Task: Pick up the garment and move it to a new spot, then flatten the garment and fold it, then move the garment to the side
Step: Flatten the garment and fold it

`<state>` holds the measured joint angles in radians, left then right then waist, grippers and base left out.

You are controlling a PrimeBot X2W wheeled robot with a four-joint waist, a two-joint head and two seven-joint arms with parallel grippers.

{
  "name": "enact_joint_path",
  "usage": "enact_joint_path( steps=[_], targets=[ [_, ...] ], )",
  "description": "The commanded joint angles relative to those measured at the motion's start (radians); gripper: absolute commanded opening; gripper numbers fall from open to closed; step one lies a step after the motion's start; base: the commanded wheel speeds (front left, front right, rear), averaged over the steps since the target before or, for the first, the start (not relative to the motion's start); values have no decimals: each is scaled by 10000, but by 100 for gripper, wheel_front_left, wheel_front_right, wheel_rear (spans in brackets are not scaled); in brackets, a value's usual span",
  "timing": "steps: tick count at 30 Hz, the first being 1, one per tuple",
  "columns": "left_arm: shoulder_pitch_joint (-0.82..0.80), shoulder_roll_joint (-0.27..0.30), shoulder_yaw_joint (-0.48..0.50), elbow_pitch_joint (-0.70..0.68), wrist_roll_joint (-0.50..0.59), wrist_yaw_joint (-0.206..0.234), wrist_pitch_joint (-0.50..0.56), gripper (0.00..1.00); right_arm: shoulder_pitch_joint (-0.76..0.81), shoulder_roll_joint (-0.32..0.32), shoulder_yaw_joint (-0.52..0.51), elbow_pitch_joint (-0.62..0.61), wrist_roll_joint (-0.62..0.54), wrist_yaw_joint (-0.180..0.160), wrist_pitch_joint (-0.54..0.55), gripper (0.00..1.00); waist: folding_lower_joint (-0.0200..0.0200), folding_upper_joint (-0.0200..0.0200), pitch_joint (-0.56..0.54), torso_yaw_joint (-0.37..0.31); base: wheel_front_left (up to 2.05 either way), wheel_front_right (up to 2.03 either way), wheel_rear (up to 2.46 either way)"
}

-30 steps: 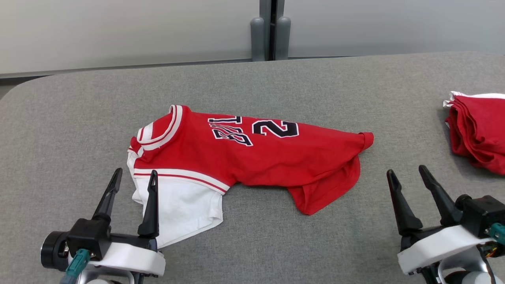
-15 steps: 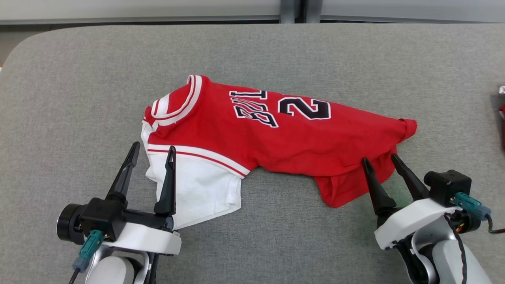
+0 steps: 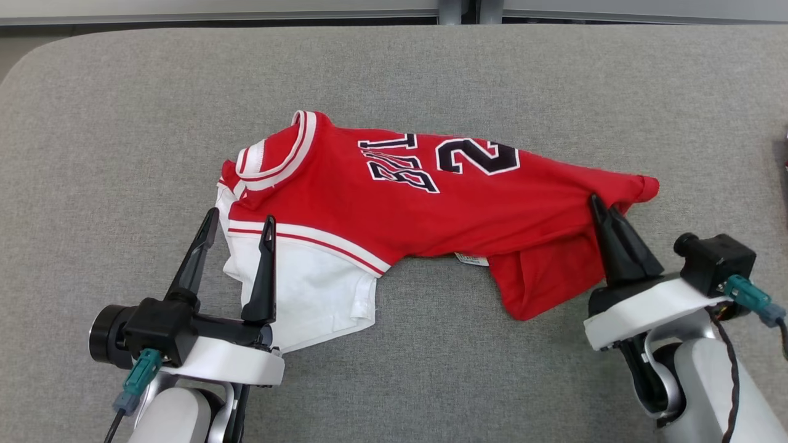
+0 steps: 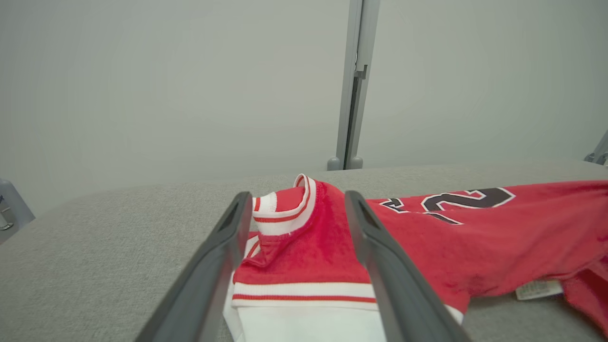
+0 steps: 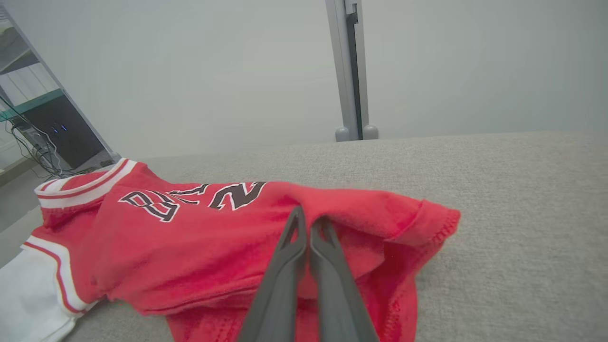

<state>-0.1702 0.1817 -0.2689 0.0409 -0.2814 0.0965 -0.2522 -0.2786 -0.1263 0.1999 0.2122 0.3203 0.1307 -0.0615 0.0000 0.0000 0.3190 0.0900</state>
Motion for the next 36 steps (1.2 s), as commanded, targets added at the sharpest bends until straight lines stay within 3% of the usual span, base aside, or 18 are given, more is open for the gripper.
enact_joint_path(
  steps=[1,6,11,13,14,20,25,31,36],
  targets=[
    [-153,29,9,3,78,-62,-58,100,-259,-137,-87,-235,-85,0,48,0,0,0,28,3,0,0,0],
    [-337,-65,-93,73,78,-112,-76,100,-1021,-292,-226,-380,-170,0,438,0,0,0,171,154,0,0,0],
    [-561,-220,-187,237,25,-206,-105,100,-2133,-315,-138,583,-104,0,927,3,0,0,406,438,0,0,0],
    [-640,-281,-243,350,8,-252,-108,100,-2514,-244,-46,1137,-57,0,967,95,0,0,485,534,0,0,0],
    [-689,-310,-256,389,8,-272,-115,100,-2673,-216,35,1405,-61,0,975,100,0,0,508,564,0,0,0],
    [-728,-393,-218,580,-18,-336,-131,100,-3004,-81,394,2172,-35,0,390,100,0,0,531,565,0,0,0],
    [-566,-300,-74,601,48,-318,-139,100,-2431,-329,872,1644,102,0,-514,100,0,0,291,290,0,0,0],
    [-379,-191,116,525,78,-233,-136,100,-1153,-655,86,280,-138,0,-850,100,0,0,-70,-2,0,0,0],
    [-116,-71,271,484,51,-155,-137,100,35,-670,-936,-902,-521,0,-461,100,0,0,-402,-248,0,0,0]
  ],
)
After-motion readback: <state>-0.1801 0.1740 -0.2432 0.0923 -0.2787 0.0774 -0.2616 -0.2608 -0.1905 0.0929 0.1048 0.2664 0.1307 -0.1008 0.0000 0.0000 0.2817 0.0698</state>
